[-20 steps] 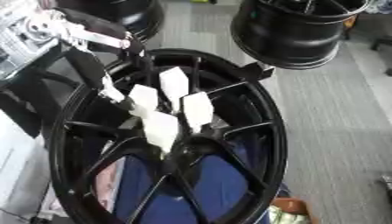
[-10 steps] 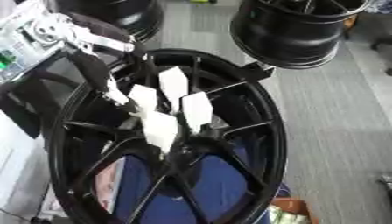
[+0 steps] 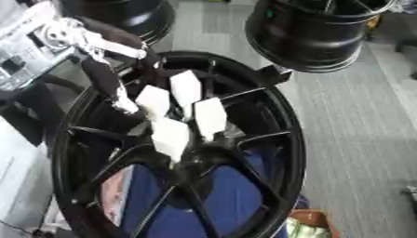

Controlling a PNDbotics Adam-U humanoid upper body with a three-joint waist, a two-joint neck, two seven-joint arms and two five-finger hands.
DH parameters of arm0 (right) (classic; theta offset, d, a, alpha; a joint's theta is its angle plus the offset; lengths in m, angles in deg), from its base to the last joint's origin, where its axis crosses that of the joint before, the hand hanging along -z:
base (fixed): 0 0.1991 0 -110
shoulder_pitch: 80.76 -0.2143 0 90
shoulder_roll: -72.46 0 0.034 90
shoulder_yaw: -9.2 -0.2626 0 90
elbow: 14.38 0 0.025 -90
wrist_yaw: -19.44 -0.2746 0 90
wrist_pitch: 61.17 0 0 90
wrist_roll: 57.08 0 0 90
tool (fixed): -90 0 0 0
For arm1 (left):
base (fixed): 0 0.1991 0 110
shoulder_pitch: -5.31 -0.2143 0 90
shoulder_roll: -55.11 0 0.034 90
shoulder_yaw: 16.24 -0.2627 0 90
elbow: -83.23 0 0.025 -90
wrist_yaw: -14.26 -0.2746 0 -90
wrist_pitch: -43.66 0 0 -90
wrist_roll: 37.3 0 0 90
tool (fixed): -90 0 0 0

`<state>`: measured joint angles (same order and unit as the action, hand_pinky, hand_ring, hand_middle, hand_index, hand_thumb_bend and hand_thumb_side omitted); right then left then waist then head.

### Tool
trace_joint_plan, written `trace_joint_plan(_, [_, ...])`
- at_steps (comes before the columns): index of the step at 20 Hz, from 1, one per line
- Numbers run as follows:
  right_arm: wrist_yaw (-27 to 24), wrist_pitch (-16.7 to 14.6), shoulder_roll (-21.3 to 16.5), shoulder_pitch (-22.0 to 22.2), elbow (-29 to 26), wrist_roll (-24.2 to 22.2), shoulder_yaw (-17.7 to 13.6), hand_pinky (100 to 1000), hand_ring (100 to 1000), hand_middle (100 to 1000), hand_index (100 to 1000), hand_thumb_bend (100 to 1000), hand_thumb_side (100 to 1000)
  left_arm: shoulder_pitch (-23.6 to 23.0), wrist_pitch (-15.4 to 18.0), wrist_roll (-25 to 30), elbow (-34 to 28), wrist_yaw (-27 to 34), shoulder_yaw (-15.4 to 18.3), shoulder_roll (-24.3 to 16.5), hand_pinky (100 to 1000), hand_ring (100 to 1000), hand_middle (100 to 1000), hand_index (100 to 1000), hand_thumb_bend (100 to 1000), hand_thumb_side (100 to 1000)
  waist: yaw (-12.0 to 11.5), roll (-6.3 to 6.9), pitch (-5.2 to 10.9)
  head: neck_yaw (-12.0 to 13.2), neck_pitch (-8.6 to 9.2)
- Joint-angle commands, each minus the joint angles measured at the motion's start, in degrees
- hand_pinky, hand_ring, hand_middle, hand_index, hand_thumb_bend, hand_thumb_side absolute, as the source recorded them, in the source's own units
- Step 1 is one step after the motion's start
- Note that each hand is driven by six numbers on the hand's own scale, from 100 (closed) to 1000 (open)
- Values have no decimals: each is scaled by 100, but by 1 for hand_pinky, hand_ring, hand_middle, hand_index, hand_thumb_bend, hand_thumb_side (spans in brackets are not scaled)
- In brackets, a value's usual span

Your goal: Pull the pin out of the wheel hub.

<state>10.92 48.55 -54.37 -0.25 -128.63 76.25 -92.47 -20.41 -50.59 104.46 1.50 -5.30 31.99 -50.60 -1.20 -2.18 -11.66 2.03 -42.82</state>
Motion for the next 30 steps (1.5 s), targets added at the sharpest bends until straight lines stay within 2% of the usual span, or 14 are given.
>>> trace_joint_plan(1, [-56, 102, -126, -10, -34, 180, -121, 872, 734, 648, 763, 100, 248, 85, -106, -43, -48, 87, 45, -40, 749, 752, 686, 812, 432, 492, 6, -5, 76, 9, 25])
trace_joint_plan(4, [-69, 107, -104, 4, -34, 241, -136, 872, 734, 647, 763, 100, 249, 58, -192, -67, -74, 157, 50, -34, 739, 739, 662, 793, 408, 497, 6, -10, 74, 3, 34])
trace_joint_plan(11, [-141, 175, -34, 58, -34, 426, -177, 871, 731, 643, 762, 100, 279, 48, -338, -301, -208, 438, 98, -22, 708, 678, 598, 693, 263, 396, 8, -13, 68, -3, 28])
trace_joint_plan(13, [-163, 172, -20, 65, -34, 464, -176, 871, 731, 643, 762, 100, 283, 36, -359, -394, -251, 509, 116, -38, 698, 659, 579, 664, 226, 348, 12, -9, 66, -4, 29])
trace_joint_plan(15, [-186, 176, -15, 76, -34, 493, -174, 871, 730, 643, 762, 100, 291, 24, -375, -497, -291, 535, 155, -74, 683, 637, 555, 627, 177, 216, 13, -8, 66, -11, 35])
trace_joint_plan(16, [-194, 175, -14, 77, -34, 505, -173, 871, 730, 643, 762, 100, 292, 15, -375, -556, -309, 544, 184, -93, 682, 635, 553, 623, 173, 213, 13, -7, 67, -12, 37])
trace_joint_plan(18, [-202, 172, -5, 82, -34, 521, -173, 871, 730, 643, 762, 100, 296, -11, -360, -690, -357, 595, 285, -137, 670, 621, 541, 599, 126, 143, 8, -7, 68, -15, 42])
trace_joint_plan(19, [-208, 175, 6, 89, -34, 532, -174, 871, 730, 643, 762, 100, 304, -28, -355, -769, -389, 630, 365, -177, 663, 611, 528, 569, 109, 112, 1, -11, 67, -25, 49])
trace_joint_plan(23, [-219, 182, 15, 109, -34, 575, -185, 871, 731, 644, 762, 100, 292, -146, -284, -1136, -643, 708, 859, -478, 647, 593, 510, 532, 100, 118, -31, -24, 56, -69, 87])
trace_joint_plan(24, [-210, 180, 11, 115, -34, 582, -193, 871, 731, 644, 762, 100, 295, -206, -256, -1227, -730, 712, 999, -587, 646, 589, 507, 529, 100, 192, -45, -30, 53, -86, 95])
trace_joint_plan(25, [-200, 178, 9, 127, -34, 589, -205, 871, 731, 644, 762, 100, 285, -273, -258, -1314, -798, 689, 1138, -709, 648, 590, 507, 528, 100, 114, -71, -37, 53, -116, 99])
trace_joint_plan(30, [-123, 154, 5, 257, -34, 631, -299, 871, 734, 647, 763, 100, 260, -661, -546, -1736, -712, 381, 1820, -1329, 652, 591, 512, 531, 100, 112, -200, -66, 63, -270, 86])
